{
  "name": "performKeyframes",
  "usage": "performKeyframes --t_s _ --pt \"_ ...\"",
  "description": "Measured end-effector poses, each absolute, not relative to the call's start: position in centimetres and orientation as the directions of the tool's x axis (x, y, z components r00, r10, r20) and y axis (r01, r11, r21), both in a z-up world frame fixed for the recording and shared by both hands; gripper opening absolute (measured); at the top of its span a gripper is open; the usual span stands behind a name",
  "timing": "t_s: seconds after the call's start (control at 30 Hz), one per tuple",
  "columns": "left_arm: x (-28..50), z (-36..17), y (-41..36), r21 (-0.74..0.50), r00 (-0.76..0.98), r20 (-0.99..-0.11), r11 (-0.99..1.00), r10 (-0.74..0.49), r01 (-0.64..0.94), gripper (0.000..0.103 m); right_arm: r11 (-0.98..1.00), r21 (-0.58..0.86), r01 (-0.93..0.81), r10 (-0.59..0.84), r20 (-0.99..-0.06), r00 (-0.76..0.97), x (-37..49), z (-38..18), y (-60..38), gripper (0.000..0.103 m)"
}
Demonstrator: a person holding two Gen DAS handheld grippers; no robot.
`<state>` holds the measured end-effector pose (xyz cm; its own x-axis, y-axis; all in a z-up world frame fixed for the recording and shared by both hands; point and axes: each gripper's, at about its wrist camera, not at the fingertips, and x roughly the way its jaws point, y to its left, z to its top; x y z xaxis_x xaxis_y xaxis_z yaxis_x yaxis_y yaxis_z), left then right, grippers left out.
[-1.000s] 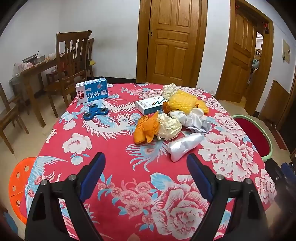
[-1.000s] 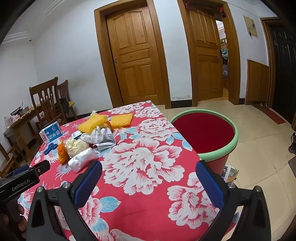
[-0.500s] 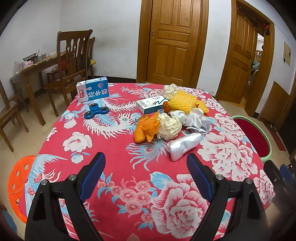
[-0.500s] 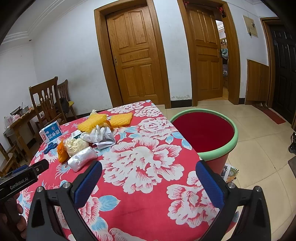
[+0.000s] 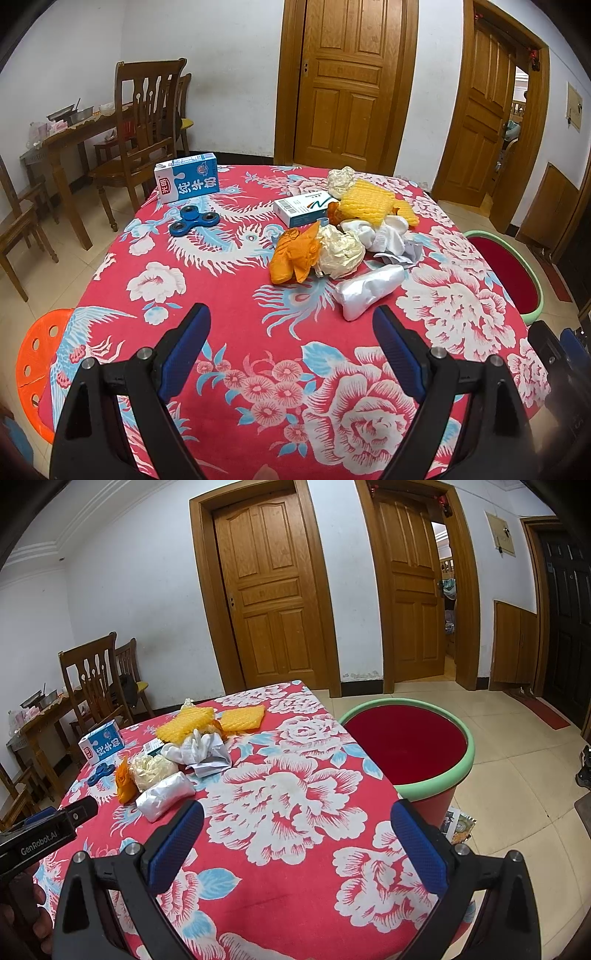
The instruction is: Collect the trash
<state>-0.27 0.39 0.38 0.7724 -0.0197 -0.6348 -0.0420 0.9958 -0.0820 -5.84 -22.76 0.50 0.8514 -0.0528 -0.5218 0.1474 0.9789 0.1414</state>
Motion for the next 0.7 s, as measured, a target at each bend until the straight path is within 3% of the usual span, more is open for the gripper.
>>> performKeyframes --t_s 0.7 --pt "-0.36 0.37 0.61 -0.085 0.771 -0.637 0.996 -0.023 -0.041 0.089 0.978 0.141 0.150 -0.055 -0.524 0.850 -5.84 0.33 -22.82 0.103"
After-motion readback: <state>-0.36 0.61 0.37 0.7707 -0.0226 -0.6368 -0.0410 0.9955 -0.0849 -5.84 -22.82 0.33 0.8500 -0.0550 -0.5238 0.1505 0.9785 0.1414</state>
